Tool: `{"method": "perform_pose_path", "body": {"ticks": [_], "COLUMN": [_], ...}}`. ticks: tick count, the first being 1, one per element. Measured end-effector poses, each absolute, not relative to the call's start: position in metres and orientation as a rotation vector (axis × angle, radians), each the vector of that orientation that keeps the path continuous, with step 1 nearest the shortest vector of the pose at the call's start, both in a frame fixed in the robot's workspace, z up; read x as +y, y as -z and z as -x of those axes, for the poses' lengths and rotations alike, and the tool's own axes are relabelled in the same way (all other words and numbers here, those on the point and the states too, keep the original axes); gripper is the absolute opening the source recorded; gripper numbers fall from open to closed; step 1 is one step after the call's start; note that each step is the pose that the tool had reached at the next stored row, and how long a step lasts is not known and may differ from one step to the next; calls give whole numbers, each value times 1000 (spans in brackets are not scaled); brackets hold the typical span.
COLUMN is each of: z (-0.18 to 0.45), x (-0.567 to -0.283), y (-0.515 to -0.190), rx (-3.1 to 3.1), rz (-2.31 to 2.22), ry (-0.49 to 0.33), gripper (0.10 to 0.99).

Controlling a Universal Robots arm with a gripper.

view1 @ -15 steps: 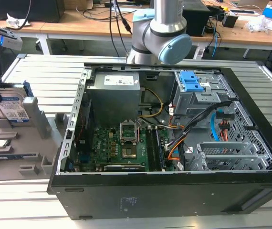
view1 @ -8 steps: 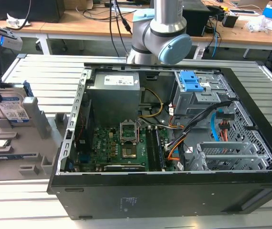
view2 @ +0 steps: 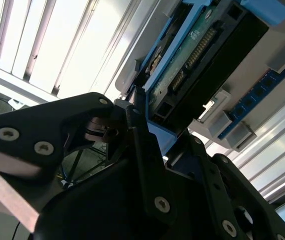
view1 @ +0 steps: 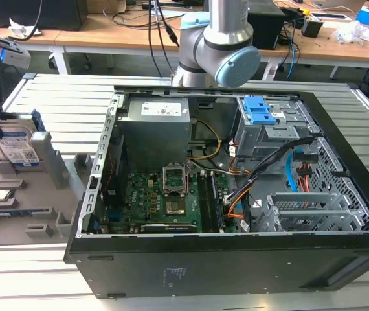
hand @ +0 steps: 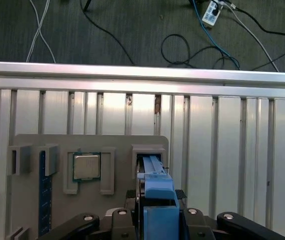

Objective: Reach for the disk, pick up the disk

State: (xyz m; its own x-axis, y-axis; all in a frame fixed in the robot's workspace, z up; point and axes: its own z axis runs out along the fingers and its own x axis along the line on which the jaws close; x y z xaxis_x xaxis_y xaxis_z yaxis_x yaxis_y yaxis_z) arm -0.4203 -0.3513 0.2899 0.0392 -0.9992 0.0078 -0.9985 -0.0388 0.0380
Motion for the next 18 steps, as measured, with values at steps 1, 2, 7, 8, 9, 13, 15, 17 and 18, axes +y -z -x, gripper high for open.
{"method": "perform_pose_path", "body": {"ticks": [1, 2, 7, 8, 9, 13, 15, 17, 18], "z": [420, 420, 420, 420, 420, 420, 419, 419, 419], "x": [-351, -351, -351, -351, -351, -351, -351, -351, -351], "y": [-291, -293, -303, -305, -308, -317, -321, -325, -326], "rx": [-2155, -2155, -2155, -2155, -2155, -2155, -2155, -2155, -2155], "rz": [-2240, -2240, -2240, -2240, -2240, -2240, -2240, -2240, -2240], "ry": [33, 32, 32, 32, 32, 32, 32, 32, 32], "gripper": [369, 369, 369, 369, 369, 369, 369, 369, 369]}}
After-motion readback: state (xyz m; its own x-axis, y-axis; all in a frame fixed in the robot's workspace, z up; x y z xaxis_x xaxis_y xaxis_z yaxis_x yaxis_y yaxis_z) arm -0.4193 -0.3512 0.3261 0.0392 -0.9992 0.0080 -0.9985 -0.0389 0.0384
